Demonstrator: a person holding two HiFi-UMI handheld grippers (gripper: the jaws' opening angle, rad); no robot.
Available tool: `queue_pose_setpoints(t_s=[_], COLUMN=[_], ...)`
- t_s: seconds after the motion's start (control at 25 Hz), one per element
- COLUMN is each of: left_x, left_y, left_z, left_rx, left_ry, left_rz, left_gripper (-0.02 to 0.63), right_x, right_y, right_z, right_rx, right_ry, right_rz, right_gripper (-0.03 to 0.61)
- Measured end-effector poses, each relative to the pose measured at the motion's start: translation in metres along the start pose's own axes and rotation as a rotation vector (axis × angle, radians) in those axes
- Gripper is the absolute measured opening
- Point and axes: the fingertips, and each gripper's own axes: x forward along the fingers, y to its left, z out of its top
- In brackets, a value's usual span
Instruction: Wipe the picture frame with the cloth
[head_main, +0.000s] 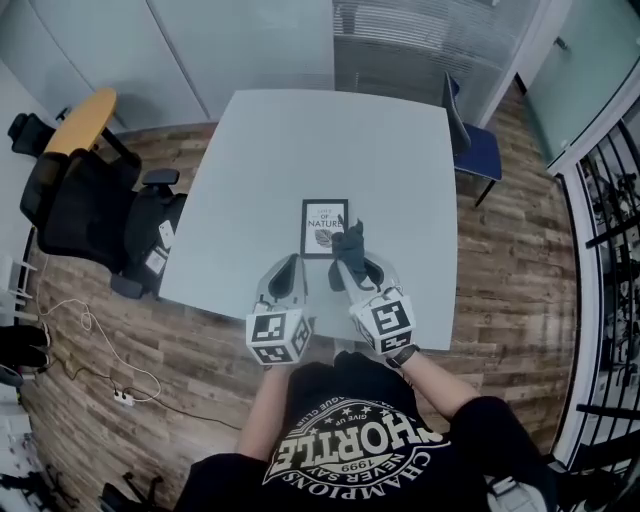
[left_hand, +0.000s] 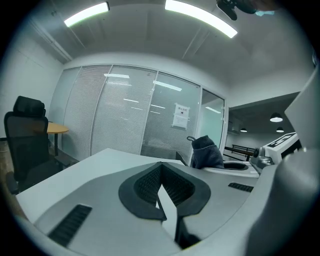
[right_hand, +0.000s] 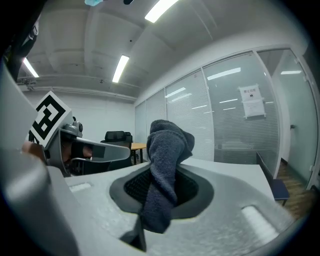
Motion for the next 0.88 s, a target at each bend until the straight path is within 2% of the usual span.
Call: queue_pose_setpoints(t_s=[0.36, 0.56, 0.72, 0.88], left_x=[0.062, 0.097, 0.118, 0.135], left_y=[0.037, 0.066, 0.079, 0.092], left_z=[-0.025, -0.052, -0.072, -0.100], left_rx=[-0.027, -0.105, -0.098, -0.089], left_ry=[0.122, 0.223, 0.299, 0.396], left_rz=[-0.036, -0.077, -0.116, -0.130], left_gripper=[0.003, 0.002, 0.002, 0.002], right_x=[0.055, 0.082, 0.101, 0.123], right_y=[-0.035, -0.053, -0.068, -0.075], right_z=[-0.026, -0.041, -0.054, -0.065], right_rx=[0.029, 0.045, 0.048, 0.039], right_ry=[0.088, 0.163, 0.207, 0.243], right_rz=[-0.039, -0.100, -0.136, -0.123], right_gripper=[0.083, 0.083, 0.083, 0.083])
